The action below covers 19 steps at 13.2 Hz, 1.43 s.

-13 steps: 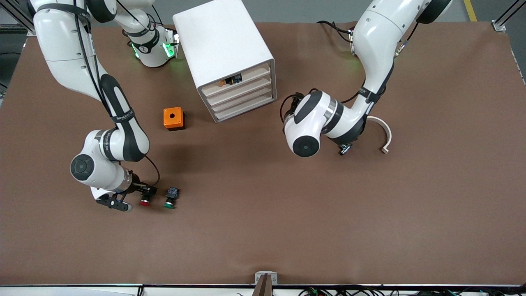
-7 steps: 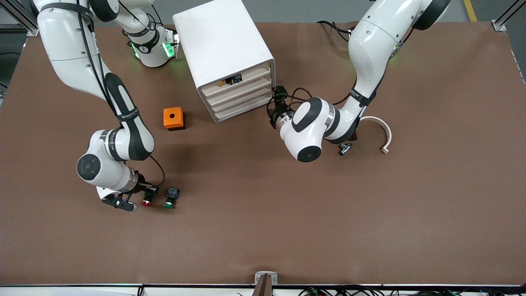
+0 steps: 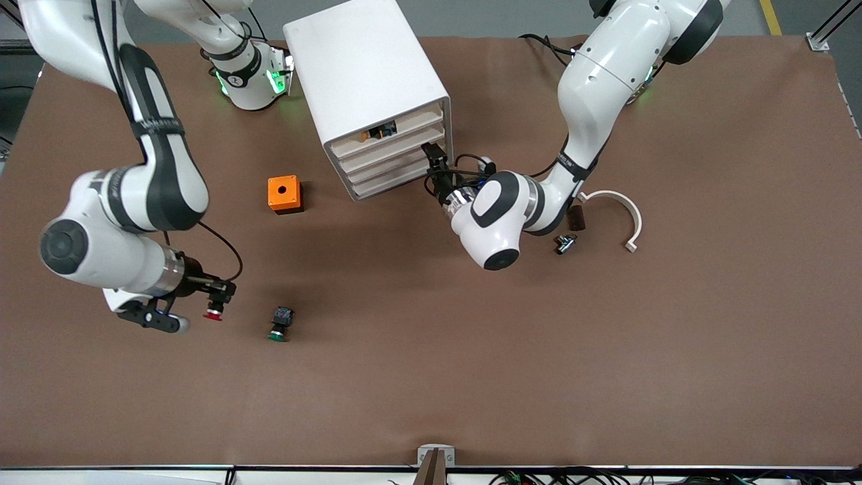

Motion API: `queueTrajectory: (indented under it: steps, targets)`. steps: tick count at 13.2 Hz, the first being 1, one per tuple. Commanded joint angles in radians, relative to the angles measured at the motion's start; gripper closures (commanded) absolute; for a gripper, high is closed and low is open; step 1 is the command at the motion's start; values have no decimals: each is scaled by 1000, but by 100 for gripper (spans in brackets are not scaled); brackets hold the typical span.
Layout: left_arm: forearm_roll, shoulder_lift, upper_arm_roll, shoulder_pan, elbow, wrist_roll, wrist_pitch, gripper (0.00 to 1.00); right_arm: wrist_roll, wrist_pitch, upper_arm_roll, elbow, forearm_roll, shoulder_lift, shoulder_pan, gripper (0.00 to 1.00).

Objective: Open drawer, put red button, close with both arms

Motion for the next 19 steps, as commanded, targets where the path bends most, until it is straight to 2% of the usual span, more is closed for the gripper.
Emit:
queueTrajectory:
  steps: [1, 3, 4, 6, 7, 8, 13, 16, 17, 18, 19]
  targets:
    - [-50, 21, 3, -30, 23, -37, 2, 32, 65, -119, 2, 6, 5, -82, 20, 100]
    - [-58, 31, 3, -48, 26, -35, 27, 42, 157, -237, 2, 70, 5, -91, 47, 100]
    - [-58, 35, 3, -58, 29, -35, 42, 52, 209, -269, 2, 92, 6, -101, 64, 100]
    - [-58, 33, 5, -61, 32, -31, 67, 83, 350, -317, 3, 134, 8, -101, 107, 100]
    - [-57, 35, 9, -55, 48, -32, 65, 94, 398, -325, 3, 135, 8, -102, 124, 100]
    - [-52, 30, 14, -47, 52, -31, 62, 99, 467, -340, 5, 138, 8, -102, 147, 100]
    - [-46, 36, 29, 36, 120, 0, 71, 99, 720, -384, 5, 171, 9, -102, 230, 99]
    - [-52, 35, 84, 57, 141, 75, 96, 99, 841, -371, 5, 172, 11, -102, 287, 99]
    - [-52, 35, 92, 57, 141, 80, 114, 97, 881, -360, 3, 172, 43, -102, 297, 99]
    - [-52, 36, 92, 57, 141, 95, 131, 89, 924, -346, 2, 169, 83, -102, 304, 99]
    - [-54, 36, 92, 57, 140, 110, 140, 77, 973, -326, 2, 163, 91, -102, 317, 99]
